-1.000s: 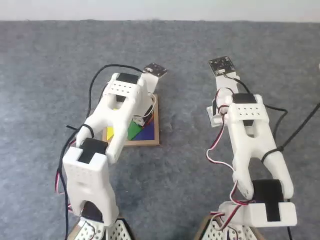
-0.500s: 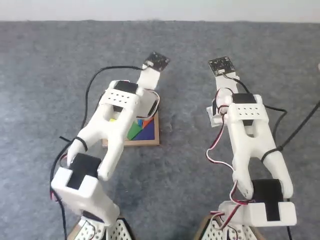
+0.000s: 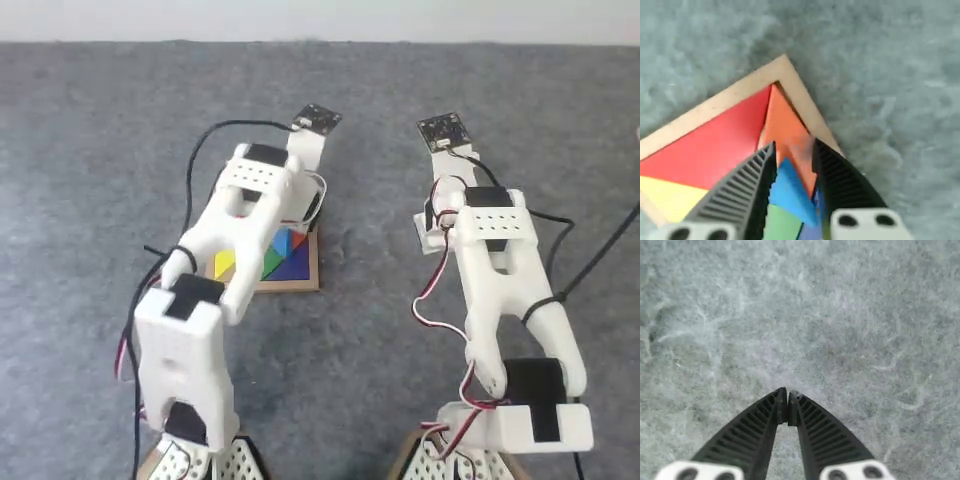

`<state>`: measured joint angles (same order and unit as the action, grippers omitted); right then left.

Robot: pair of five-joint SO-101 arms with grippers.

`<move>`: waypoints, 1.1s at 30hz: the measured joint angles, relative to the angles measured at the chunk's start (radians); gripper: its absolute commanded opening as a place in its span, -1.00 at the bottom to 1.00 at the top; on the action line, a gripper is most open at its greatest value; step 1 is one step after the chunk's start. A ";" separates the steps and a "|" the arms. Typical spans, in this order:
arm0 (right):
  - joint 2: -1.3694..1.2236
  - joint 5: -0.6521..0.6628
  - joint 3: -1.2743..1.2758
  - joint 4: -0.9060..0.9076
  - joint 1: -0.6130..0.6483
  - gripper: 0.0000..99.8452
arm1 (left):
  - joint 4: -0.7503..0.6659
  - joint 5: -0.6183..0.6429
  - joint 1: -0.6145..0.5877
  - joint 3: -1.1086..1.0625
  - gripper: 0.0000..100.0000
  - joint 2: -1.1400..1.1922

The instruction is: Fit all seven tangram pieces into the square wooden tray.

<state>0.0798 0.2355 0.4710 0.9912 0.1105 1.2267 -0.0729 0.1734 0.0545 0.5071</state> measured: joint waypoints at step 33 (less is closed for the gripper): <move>0.000 0.000 0.000 0.000 0.000 -0.98 | 0.044 -0.025 -0.080 -0.118 -0.84 -0.107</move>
<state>0.0798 0.2355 0.4710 0.9912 0.1105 1.2712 -0.0974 0.0936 -0.0637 0.3997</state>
